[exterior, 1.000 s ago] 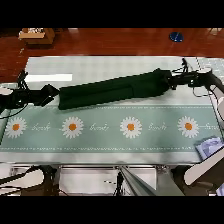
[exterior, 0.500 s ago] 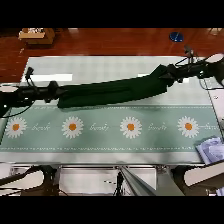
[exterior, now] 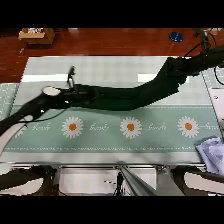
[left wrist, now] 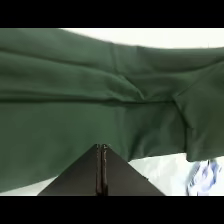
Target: Fold the shirts.
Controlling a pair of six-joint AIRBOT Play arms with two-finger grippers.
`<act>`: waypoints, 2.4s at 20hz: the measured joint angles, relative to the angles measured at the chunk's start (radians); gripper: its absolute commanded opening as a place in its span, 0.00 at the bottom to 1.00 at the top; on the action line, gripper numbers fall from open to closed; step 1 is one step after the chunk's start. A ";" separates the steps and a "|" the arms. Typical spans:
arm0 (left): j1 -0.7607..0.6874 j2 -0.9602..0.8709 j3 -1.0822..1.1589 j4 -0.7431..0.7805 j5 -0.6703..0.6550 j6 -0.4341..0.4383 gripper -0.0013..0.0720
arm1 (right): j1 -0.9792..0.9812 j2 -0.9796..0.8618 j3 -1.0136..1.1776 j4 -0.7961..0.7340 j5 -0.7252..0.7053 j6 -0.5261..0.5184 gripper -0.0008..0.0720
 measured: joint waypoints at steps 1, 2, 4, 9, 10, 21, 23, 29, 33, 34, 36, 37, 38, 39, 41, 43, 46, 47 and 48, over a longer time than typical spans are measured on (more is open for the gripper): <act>-0.039 -0.010 0.000 -0.019 0.020 0.002 0.05 | 0.019 0.019 0.000 -0.019 0.006 0.022 0.05; -0.074 -0.023 0.000 -0.035 0.034 0.003 0.05 | 0.039 0.037 0.000 -0.041 0.011 0.045 0.05; -0.135 -0.053 0.001 -0.081 0.060 0.003 0.05 | 0.076 0.061 0.000 -0.070 0.018 0.078 0.05; -0.243 -0.146 0.042 -0.150 0.072 0.007 0.05 | 0.150 0.085 0.000 -0.114 0.030 0.139 0.05; -0.259 -0.166 0.058 -0.157 0.066 0.007 0.05 | 0.157 0.085 0.000 -0.116 0.031 0.145 0.05; -0.407 -0.367 0.209 -0.332 0.011 0.048 0.05 | 0.177 0.144 0.000 -0.140 0.023 0.171 0.05; -0.361 -0.326 0.206 -0.354 0.019 0.088 0.05 | 0.179 0.155 0.000 -0.146 0.021 0.174 0.05; -0.039 0.037 0.129 -0.148 -0.008 0.134 0.05 | 0.325 0.122 0.000 -0.153 -0.062 0.176 0.05; 0.314 0.348 0.093 0.058 -0.128 0.068 0.05 | 0.497 0.016 0.000 -0.153 -0.209 0.205 0.05; 0.404 0.415 0.090 0.091 -0.174 0.057 0.05 | 0.542 -0.021 0.000 -0.150 -0.251 0.212 0.05; 0.587 0.539 0.085 0.138 -0.264 0.039 0.05 | 0.629 -0.098 0.000 -0.140 -0.341 0.222 0.05; 0.669 0.594 0.084 0.159 -0.304 0.025 0.05 | 0.669 -0.136 0.000 -0.133 -0.383 0.225 0.05; 0.732 0.640 0.083 0.174 -0.348 0.006 0.05 | 0.710 -0.179 0.000 -0.123 -0.426 0.233 0.05; 0.784 0.681 0.082 0.188 -0.378 -0.011 0.05 | 0.745 -0.217 0.000 -0.119 -0.460 0.240 0.05; 0.848 0.740 0.081 0.205 -0.413 -0.037 0.05 | 0.810 -0.294 0.000 -0.095 -0.524 0.254 0.06; 0.879 0.772 0.080 0.217 -0.443 -0.051 0.05 | 0.861 -0.360 0.000 -0.060 -0.580 0.270 0.47; 0.888 0.789 0.080 0.230 -0.464 -0.062 0.05 | 0.898 -0.412 0.000 0.023 -0.685 0.278 0.51; 0.885 0.792 0.080 0.236 -0.469 -0.063 0.05 | 0.898 -0.413 0.000 0.043 -0.725 0.280 0.51; 0.883 0.792 0.080 0.248 -0.473 -0.065 0.05 | 0.893 -0.407 0.000 0.061 -0.768 0.280 0.51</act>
